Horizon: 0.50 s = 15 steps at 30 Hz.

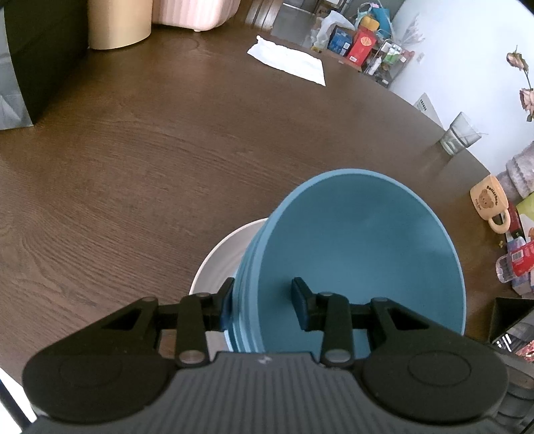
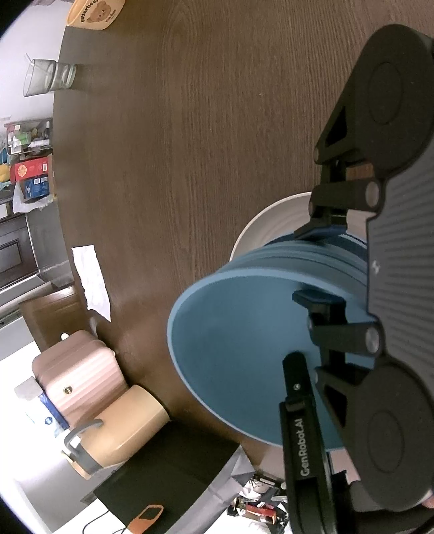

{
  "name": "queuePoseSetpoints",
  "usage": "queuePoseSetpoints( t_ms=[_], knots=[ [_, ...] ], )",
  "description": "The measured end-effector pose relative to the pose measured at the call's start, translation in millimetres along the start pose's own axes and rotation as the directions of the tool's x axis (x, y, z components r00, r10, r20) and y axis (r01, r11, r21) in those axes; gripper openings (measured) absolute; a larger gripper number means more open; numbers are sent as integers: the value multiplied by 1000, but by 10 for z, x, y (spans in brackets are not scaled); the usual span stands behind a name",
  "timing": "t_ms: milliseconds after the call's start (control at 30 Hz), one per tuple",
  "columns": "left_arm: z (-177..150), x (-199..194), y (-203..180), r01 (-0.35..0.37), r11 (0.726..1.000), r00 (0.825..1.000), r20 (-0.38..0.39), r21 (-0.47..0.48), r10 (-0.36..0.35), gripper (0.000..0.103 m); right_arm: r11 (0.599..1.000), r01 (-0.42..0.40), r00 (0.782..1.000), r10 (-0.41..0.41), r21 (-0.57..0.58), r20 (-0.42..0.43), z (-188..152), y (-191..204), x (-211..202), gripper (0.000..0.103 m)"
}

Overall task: Organize plates and bowls
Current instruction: 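Lower the stacked blue bowls onto the white plate and open both tools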

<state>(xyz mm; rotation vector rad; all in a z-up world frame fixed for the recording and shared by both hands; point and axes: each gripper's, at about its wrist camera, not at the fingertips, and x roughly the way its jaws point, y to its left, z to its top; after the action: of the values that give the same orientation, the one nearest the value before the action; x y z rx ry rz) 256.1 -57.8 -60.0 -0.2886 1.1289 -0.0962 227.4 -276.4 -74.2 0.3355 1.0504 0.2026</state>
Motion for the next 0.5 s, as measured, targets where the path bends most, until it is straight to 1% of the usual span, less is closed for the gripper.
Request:
queuePoseSetpoints(
  t_ms=[333, 500],
  knots=[
    [-9, 41, 22, 2, 1000, 1000, 1, 4, -2, 36, 1000, 9, 1000, -9, -18, 7, -17, 33, 31, 32],
    [-23, 45, 27, 20, 1000, 1000, -2, 7, -20, 43, 1000, -1, 1000, 1, -15, 0, -10, 6, 34, 32]
  ],
)
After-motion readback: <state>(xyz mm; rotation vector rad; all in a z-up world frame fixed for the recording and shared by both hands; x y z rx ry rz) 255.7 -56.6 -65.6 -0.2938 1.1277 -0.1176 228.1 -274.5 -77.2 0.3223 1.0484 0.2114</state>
